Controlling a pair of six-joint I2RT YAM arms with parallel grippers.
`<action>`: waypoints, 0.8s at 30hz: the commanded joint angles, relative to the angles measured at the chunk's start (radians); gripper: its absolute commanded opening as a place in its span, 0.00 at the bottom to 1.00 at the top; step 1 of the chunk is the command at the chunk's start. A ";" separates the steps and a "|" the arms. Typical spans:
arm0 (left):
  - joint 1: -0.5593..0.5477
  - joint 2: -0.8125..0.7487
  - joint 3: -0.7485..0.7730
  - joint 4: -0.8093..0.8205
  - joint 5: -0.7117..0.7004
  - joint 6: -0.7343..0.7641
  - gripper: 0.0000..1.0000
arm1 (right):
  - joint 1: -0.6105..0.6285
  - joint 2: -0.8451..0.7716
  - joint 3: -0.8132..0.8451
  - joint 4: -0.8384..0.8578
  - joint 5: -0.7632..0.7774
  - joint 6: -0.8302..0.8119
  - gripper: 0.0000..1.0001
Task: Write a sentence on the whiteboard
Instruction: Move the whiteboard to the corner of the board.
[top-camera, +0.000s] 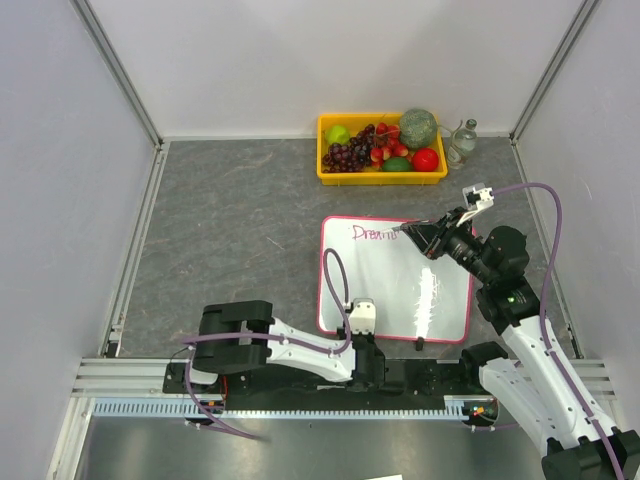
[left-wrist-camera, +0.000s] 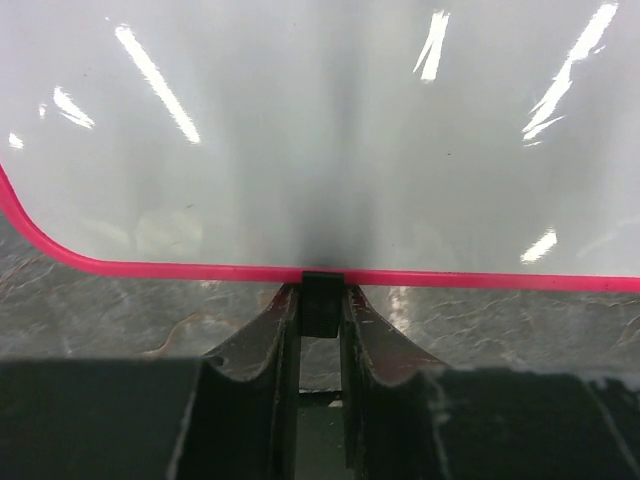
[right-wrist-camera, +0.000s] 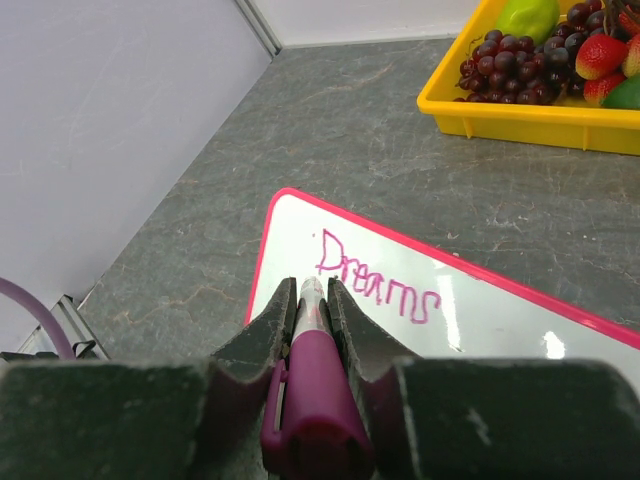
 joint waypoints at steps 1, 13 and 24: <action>-0.037 0.016 -0.088 -0.208 0.128 -0.185 0.02 | -0.004 -0.013 -0.003 0.016 -0.004 -0.011 0.00; -0.097 -0.050 -0.187 -0.239 0.168 -0.321 0.02 | -0.004 -0.013 -0.003 0.016 -0.009 -0.009 0.00; -0.113 -0.038 -0.079 -0.295 0.144 -0.258 0.36 | -0.004 -0.010 0.000 0.015 -0.010 -0.012 0.00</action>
